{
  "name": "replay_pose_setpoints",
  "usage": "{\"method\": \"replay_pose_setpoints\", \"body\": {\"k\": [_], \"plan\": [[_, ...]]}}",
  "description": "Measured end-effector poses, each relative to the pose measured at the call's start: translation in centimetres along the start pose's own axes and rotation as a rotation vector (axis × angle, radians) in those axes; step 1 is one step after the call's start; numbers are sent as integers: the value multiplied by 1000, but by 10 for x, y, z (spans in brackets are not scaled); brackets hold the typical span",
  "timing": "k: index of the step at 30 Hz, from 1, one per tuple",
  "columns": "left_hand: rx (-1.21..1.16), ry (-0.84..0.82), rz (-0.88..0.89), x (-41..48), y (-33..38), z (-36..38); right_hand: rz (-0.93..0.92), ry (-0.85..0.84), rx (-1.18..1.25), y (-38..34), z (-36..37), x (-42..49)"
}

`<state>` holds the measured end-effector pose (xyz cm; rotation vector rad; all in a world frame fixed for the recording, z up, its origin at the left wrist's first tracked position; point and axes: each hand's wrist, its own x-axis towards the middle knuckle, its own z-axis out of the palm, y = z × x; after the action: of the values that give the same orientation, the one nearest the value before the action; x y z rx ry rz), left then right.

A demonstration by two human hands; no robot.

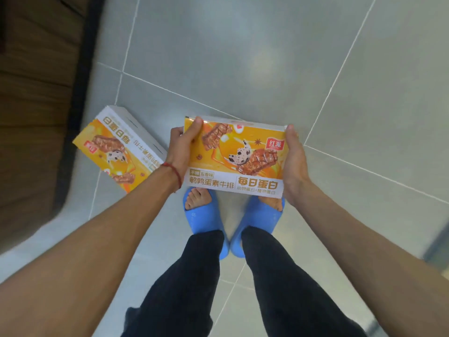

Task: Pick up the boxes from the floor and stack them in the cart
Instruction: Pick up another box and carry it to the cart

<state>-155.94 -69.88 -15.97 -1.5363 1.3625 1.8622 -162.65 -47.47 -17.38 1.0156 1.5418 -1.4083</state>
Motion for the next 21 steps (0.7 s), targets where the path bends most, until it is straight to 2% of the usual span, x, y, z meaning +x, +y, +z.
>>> {"method": "replay_pose_setpoints", "body": {"k": [10,14,21], "plan": [[-219,47,-3,-185,51,-36,-119,7,-117,-76,10,-213],[-368,6,2,-252,64,-57,-153,-91,-181,-98,18,-287],[-483,126,95,-363,63,-72,-262,-243,-284,-114,24,-373]]}}
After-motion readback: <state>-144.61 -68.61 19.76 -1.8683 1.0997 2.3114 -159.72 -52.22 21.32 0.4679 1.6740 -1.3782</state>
